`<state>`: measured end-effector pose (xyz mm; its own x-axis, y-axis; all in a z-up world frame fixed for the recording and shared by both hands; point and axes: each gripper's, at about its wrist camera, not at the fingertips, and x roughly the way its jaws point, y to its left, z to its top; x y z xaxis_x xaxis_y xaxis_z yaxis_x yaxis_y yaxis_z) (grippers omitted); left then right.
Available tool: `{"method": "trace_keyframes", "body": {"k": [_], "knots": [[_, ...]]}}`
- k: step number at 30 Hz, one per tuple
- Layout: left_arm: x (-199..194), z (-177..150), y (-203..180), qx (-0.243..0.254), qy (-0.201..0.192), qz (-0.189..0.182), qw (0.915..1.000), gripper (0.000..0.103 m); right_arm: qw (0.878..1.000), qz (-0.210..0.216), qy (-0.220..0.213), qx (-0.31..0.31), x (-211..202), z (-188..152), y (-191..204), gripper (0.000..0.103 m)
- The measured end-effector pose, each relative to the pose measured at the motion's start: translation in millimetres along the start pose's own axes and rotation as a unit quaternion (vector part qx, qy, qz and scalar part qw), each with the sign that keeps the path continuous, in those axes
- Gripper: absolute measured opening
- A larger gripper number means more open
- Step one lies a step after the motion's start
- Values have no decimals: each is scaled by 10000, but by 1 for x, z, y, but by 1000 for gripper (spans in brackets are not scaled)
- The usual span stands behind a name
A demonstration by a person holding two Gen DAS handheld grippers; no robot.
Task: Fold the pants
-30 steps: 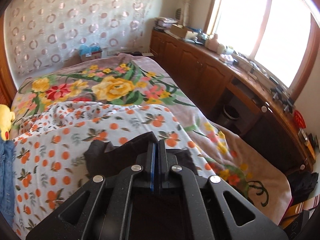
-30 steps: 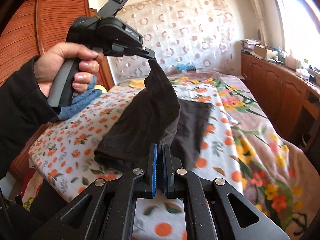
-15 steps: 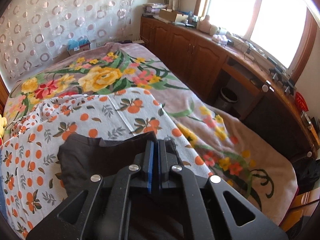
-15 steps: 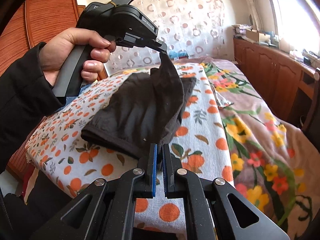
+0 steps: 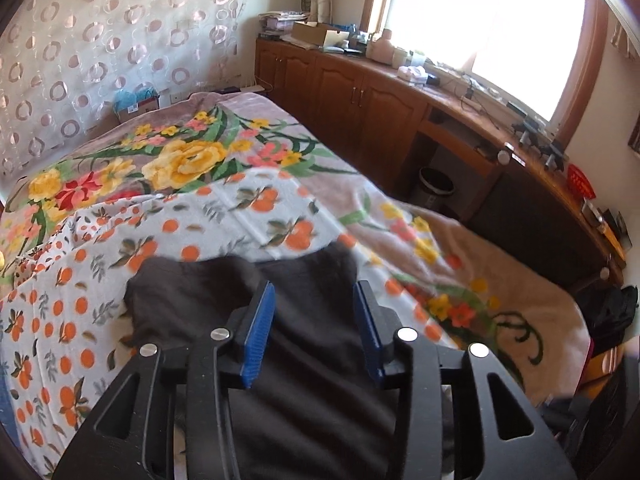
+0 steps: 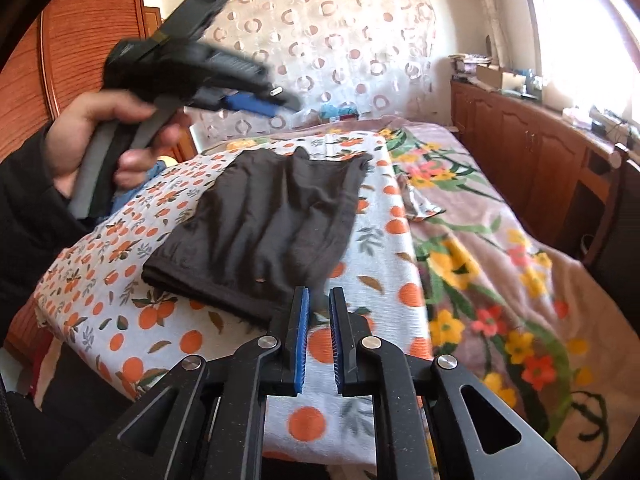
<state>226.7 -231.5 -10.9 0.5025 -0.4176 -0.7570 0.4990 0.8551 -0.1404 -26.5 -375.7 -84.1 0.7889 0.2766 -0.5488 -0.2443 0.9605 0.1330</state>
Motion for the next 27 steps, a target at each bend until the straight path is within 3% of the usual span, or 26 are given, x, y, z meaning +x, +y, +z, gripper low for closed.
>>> {"method": "trace_keyframes", "body": {"k": [11, 19, 27], "knots": [[10, -48, 54, 144, 158, 547, 9983, 42, 9994, -325, 9, -134, 21, 32, -27, 12], [27, -54, 69, 272, 222, 571, 9978, 42, 9978, -59, 74, -656, 78, 84, -35, 21], [39, -48, 75, 240, 257, 496, 9981, 42, 9963, 420, 423, -622, 149, 125, -55, 23]]}}
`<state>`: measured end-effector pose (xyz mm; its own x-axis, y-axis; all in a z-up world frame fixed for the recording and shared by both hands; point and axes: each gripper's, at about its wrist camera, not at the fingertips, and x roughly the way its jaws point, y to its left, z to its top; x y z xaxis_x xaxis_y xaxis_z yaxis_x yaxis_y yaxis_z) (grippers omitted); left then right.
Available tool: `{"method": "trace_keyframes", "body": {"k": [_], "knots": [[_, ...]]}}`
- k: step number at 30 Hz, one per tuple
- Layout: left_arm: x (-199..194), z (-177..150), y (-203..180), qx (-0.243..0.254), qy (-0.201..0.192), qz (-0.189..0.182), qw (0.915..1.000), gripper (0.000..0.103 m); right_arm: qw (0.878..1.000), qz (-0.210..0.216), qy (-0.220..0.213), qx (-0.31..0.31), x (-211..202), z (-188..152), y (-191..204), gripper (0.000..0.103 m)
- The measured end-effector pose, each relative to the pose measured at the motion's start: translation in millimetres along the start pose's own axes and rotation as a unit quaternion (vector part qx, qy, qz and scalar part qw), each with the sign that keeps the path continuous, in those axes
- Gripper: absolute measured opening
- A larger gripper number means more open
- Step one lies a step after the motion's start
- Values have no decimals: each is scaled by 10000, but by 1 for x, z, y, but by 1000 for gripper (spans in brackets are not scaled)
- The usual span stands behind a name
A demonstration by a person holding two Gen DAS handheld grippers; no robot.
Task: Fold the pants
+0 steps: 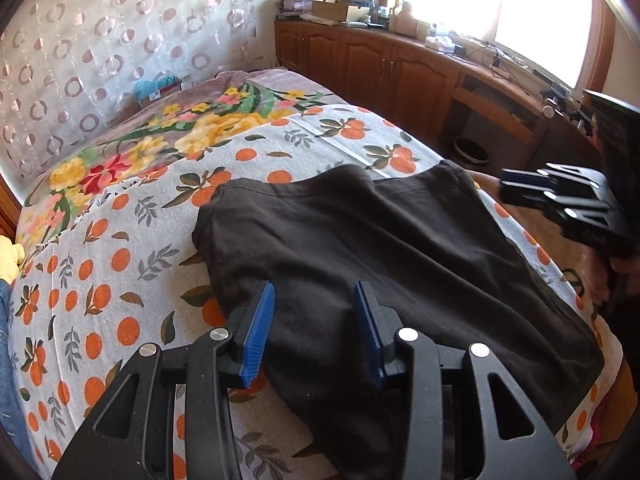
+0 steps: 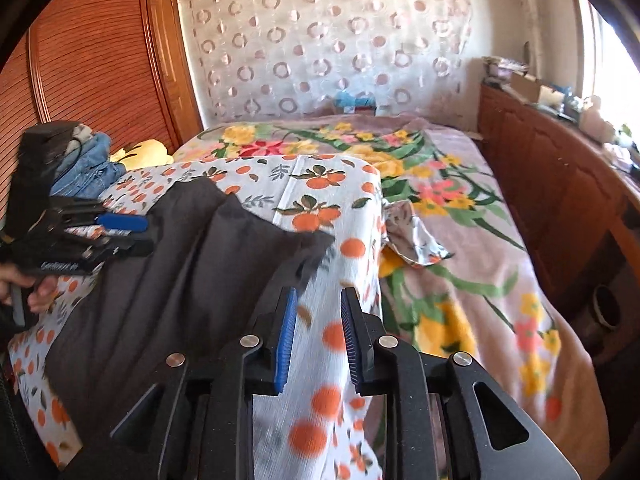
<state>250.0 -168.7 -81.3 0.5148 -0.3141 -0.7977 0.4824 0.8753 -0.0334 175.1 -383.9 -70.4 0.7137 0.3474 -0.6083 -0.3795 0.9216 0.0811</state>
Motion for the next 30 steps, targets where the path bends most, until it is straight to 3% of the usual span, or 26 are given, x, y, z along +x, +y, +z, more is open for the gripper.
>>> {"method": "trace_keyframes", "body": {"k": [8, 14, 15, 18, 26, 30], "knots": [[10, -2, -1, 97, 128, -3, 9999, 42, 9987, 489, 167, -11, 28, 22, -6, 24], [11, -3, -2, 130, 103, 16, 9999, 43, 9987, 322, 369, -141, 36, 23, -5, 23], [11, -4, -2, 147, 94, 22, 9998, 43, 9989, 249, 360, -179, 36, 24, -5, 12], [10, -5, -2, 137, 80, 15, 9999, 43, 9995, 3, 256, -182, 35, 25, -9, 4], [9, -5, -4, 173, 23, 46, 9998, 44, 9997, 118, 165, 104, 26, 19, -25, 8], [9, -5, -5, 176, 28, 57, 9998, 44, 9994, -50, 3, 344, 13, 11, -36, 8]]}}
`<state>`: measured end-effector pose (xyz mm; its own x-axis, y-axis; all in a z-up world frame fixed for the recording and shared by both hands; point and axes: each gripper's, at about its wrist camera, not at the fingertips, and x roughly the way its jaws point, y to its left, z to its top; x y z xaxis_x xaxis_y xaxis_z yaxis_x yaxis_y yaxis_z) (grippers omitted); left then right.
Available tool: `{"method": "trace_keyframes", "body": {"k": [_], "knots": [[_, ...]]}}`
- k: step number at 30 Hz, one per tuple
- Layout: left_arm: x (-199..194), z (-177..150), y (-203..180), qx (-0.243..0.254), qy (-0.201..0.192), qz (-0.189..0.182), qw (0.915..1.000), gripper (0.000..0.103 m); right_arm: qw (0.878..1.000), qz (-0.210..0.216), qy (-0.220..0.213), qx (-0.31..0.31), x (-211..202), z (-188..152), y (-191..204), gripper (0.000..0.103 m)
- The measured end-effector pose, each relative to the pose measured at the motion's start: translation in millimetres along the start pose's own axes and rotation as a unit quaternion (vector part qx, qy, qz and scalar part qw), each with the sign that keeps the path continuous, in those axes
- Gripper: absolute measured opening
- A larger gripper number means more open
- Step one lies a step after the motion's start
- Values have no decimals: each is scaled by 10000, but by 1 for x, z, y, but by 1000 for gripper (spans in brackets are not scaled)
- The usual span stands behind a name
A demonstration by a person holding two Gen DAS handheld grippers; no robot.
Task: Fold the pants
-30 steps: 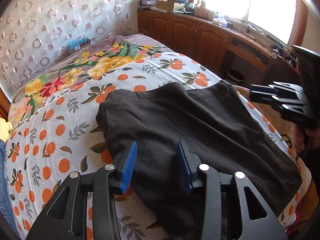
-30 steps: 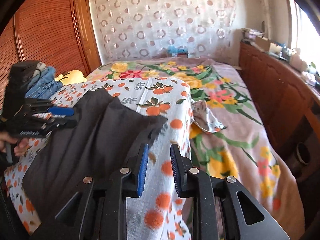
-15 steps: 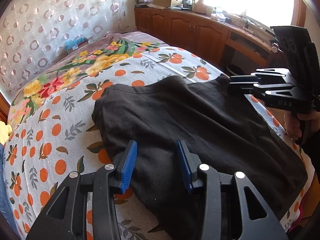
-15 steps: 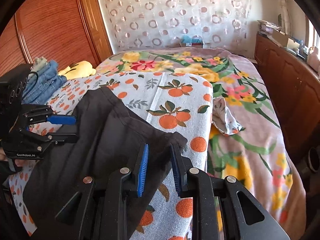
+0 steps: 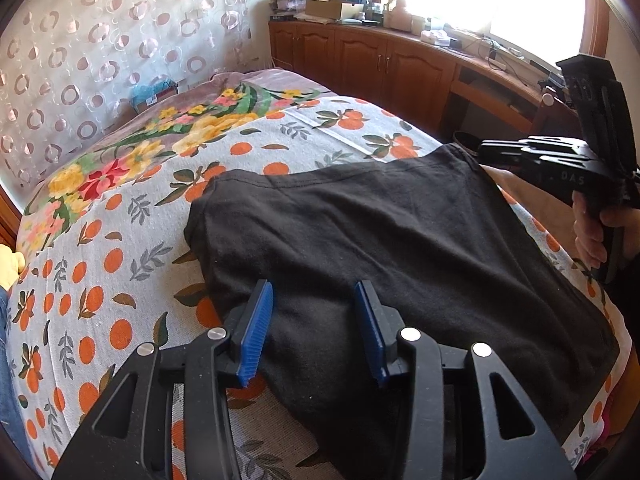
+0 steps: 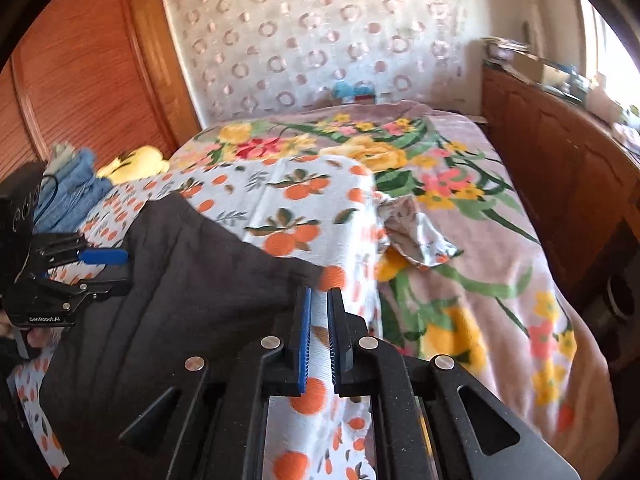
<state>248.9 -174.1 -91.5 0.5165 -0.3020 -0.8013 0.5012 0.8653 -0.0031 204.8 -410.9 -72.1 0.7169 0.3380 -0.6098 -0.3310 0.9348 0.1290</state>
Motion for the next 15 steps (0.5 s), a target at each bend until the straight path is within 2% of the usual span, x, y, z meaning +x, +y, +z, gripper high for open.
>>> {"method": "trace_keyframes", "body": {"k": [10, 15], "knots": [[1, 3, 1, -42, 21, 1, 10000, 45, 9987, -401, -283, 152, -39, -12, -9, 9], [-3, 1, -3, -106, 54, 76, 9999, 45, 9982, -501, -233, 219, -58, -28, -3, 9]]}}
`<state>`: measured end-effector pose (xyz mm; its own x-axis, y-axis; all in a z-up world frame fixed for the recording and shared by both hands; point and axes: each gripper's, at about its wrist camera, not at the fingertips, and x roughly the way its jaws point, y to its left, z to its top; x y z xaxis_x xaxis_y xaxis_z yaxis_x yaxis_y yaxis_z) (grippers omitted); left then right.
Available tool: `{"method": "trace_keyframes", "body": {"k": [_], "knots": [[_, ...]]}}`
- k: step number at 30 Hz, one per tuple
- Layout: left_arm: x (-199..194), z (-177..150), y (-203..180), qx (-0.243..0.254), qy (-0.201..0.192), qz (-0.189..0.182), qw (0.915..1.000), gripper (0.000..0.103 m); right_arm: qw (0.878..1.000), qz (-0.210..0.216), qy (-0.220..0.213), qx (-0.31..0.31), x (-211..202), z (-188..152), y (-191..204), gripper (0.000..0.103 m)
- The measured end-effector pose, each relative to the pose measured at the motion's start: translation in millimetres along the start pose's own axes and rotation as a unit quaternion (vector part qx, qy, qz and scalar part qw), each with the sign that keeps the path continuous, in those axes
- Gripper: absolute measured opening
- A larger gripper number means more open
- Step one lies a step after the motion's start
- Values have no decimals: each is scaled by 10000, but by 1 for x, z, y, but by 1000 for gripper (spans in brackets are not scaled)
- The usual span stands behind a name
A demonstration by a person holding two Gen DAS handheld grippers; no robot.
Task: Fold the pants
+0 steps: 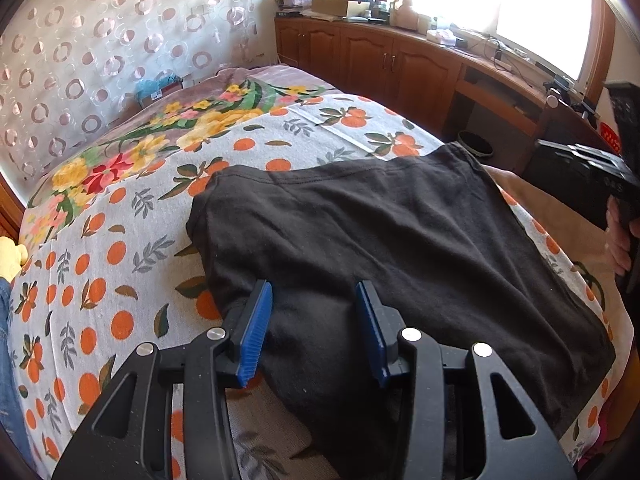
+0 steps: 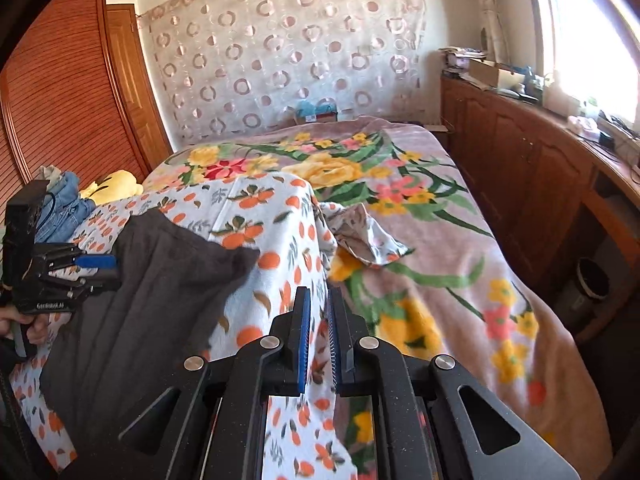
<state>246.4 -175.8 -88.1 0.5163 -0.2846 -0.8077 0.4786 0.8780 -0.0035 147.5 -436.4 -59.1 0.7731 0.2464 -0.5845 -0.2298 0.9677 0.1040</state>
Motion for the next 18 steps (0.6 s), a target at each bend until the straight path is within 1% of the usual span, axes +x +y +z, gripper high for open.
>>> {"method": "trace_keyframes", "body": {"k": [3, 6, 8, 10, 13, 18], "knots": [[-12, -6, -6, 27, -95, -45, 9999, 45, 9999, 59, 18, 122, -17, -17, 6, 9], [-25, -17, -11, -24, -149, -131, 9998, 45, 9996, 126, 127, 205, -29, -36, 20, 9], [-33, -26, -17, 8, -152, -203, 9997, 45, 9996, 146, 150, 166, -39, -47, 32, 9], [-41, -36, -23, 48, -180, -194, 9996, 45, 9996, 208, 135, 99, -49, -56, 46, 9], [-51, -49, -29, 1, -197, -273, 9994, 45, 9988, 445, 151, 112, -61, -67, 67, 9], [-65, -71, -33, -79, -210, -266, 9994, 45, 9980, 618, 157, -35, -76, -80, 84, 14]]}}
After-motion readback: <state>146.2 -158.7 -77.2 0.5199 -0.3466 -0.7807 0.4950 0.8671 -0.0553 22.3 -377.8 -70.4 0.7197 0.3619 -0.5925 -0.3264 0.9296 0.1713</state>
